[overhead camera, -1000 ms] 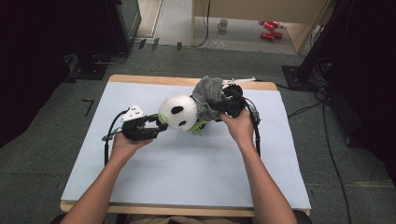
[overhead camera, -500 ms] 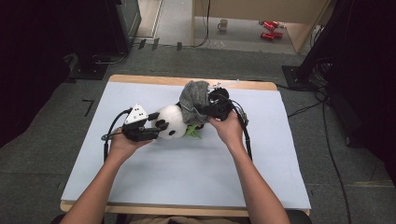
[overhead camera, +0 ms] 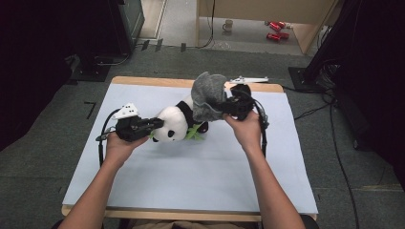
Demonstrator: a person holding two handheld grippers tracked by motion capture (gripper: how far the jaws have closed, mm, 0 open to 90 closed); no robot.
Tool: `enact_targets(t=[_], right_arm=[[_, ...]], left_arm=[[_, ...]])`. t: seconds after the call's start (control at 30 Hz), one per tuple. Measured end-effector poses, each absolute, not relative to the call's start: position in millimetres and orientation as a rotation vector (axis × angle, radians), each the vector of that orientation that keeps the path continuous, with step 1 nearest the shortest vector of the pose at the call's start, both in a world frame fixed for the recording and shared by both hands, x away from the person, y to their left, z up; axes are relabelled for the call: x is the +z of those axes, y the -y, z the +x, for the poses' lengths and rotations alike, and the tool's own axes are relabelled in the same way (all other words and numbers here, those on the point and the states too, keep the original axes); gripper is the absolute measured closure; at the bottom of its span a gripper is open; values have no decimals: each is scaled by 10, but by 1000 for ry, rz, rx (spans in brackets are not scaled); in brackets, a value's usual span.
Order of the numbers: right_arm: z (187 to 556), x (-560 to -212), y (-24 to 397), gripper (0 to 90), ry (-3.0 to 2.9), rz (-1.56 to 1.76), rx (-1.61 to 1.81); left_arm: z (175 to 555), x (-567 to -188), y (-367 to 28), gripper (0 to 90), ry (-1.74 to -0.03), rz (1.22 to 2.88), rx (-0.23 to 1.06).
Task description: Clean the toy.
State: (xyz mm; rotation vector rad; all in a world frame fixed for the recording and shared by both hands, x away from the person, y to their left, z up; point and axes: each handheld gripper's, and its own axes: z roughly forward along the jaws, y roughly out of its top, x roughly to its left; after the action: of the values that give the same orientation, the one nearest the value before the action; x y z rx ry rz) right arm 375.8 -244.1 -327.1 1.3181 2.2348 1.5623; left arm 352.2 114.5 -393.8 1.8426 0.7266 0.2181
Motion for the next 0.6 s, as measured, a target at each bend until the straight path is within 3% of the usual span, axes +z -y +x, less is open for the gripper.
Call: enact_targets(t=[0.23, 0.43, 0.6], right_arm=[[3600, -3123, 2930, 805, -2131, 1367, 1610], [3581, -3284, 3135, 805, -2127, 1427, 1544], [3608, -3561, 3242, 804, -2155, 1476, 1475]], left_arm=[[3493, -3831, -1270, 803, -704, 1801, -9], [3592, -4049, -1324, 789, -815, 1869, 15], [3633, -4132, -1355, 756, -842, 1928, 163]])
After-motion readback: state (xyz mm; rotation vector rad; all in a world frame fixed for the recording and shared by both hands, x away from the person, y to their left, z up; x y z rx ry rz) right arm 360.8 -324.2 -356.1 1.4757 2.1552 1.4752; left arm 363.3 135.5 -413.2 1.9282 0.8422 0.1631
